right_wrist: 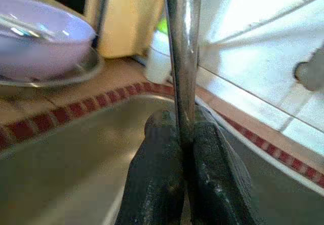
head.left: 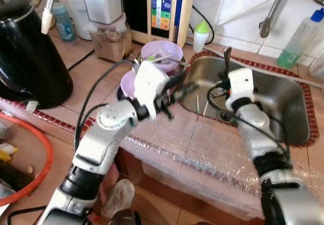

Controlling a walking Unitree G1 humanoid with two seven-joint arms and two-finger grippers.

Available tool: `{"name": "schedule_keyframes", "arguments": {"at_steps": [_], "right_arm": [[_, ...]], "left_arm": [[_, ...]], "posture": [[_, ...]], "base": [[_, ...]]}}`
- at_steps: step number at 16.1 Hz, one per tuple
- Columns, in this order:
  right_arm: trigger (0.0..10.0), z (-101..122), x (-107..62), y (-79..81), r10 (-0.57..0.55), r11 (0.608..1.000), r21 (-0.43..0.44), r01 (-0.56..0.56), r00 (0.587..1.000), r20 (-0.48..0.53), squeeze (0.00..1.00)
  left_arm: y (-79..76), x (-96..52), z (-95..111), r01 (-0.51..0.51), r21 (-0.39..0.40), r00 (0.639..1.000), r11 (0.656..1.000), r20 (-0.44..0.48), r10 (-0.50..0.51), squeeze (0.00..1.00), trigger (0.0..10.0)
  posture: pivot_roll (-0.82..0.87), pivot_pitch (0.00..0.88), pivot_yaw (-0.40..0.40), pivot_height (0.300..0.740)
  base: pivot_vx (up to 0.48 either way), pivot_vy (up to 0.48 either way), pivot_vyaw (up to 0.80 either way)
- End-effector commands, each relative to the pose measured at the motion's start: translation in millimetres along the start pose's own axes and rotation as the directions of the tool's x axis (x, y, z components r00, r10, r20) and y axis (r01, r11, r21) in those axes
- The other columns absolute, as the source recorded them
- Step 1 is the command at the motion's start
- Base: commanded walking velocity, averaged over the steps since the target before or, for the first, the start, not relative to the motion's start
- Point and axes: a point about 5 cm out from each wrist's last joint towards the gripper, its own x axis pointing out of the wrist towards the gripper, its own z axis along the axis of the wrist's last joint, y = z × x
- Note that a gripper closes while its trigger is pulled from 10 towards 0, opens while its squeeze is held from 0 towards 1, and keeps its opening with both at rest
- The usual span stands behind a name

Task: Kitchen organization

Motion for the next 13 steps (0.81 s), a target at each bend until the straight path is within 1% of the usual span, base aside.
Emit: {"name": "schedule_keyframes", "arguments": {"at_steps": [1, 2, 3, 4, 6, 7, 8, 9, 10, 11, 13], "right_arm": [[0.0, -2.1, 2.8, -4.3, -0.01, 1.0, -0.012, 0.009, 1.0, -0.019, 0.0], [0.0, -11.8, 5.5, -7.1, 0.002, 1.0, -0.012, -0.003, 0.995, -0.095, 0.0], [0.0, -12.6, 6.1, -8.2, 0.001, 1.0, -0.007, -0.002, 0.995, -0.103, 0.0], [0.0, -14.9, 6.6, -8.5, 0.019, 0.999, -0.029, -0.023, 0.992, -0.125, 0.0], [0.0, -23.7, 6.1, -9.2, 0.042, 0.999, -0.014, -0.046, 0.981, -0.19, 0.0], [0.0, -32.3, 3.4, -6.6, 0.061, 0.998, -0.016, -0.067, 0.968, -0.245, 0.0], [0.0, -36.0, 2.1, -4.5, 0.075, 0.997, -0.015, -0.082, 0.96, -0.269, 0.0], [8.7, -37.7, 2.0, -2.6, 0.089, 0.996, -0.002, -0.093, 0.956, -0.28, 0.0], [7.7, -38.4, 1.9, -0.6, 0.104, 0.994, 0.007, -0.106, 0.953, -0.284, 0.0], [10.0, -41.3, 1.2, 7.6, 0.145, 0.989, 0.035, -0.141, 0.944, -0.297, 1.0], [10.0, -41.5, 1.3, 11.1, 0.155, 0.988, 0.039, -0.15, 0.943, -0.295, 1.0]], "left_arm": [[-5.6, 1.3, -8.5, 0.042, -0.014, 0.997, 0.999, -0.061, -0.043, 1.0, 10.0], [-5.8, 1.1, -20.3, 0.063, -0.002, 0.988, 0.998, -0.14, -0.063, 1.0, 10.0], [-5.5, 1.2, -22.0, 0.07, 0.006, 0.986, 0.998, -0.151, -0.068, 1.0, 10.0], [-3.5, 2.7, -24.5, 0.056, -0.006, 0.985, 0.998, -0.164, -0.056, 1.0, 10.0], [-2.3, 2.7, -28.8, 0.054, -0.006, 0.982, 0.999, -0.181, -0.054, 1.0, 10.0], [-0.8, 1.2, -33.1, 0.048, 0.005, 0.978, 0.999, -0.203, -0.046, 1.0, 10.0], [-0.1, 0.5, -35.0, 0.042, 0.002, 0.977, 0.999, -0.208, -0.04, 1.0, 10.0], [0.1, 0.3, -36.9, 0.044, 0.004, 0.975, 0.999, -0.22, -0.042, 1.0, 10.0], [0.0, 0.2, -37.5, 0.046, 0.006, 0.974, 0.999, -0.224, -0.044, 1.0, 10.0], [-1.1, 1.4, -39.9, 0.056, -0.005, 0.97, 0.998, -0.235, -0.055, 1.0, 10.0], [-0.8, 2.3, -40.9, 0.057, 0.001, 0.969, 0.998, -0.241, -0.055, 1.0, 10.0]], "posture": [[0.06, 0.017, 0.025, 0.74], [0.06, 0.027, 0.024, 0.74], [0.06, 0.027, 0.024, 0.74], [0.06, 0.032, 0.024, 0.74], [0.07, 0.041, 0.023, 0.74], [0.07, 0.043, 0.023, 0.74], [0.07, 0.043, 0.024, 0.74], [0.07, 0.043, 0.024, 0.74], [0.07, 0.044, 0.023, 0.74], [0.07, 0.044, 0.023, 0.74], [0.07, 0.035, 0.02, 0.74]], "base": [[0.0, 0.0, 0.0], [0.0, 0.0, 0.0], [0.0, 0.0, 0.0], [0.0, 0.0, 0.0], [0.0, 0.0, 0.0], [0.0, 0.0, 0.0], [0.0, 0.0, 0.0], [0.0, 0.0, 0.0], [0.0, 0.0, 0.0], [0.0, 0.0, 0.0], [0.0, 0.0, 0.0]]}}
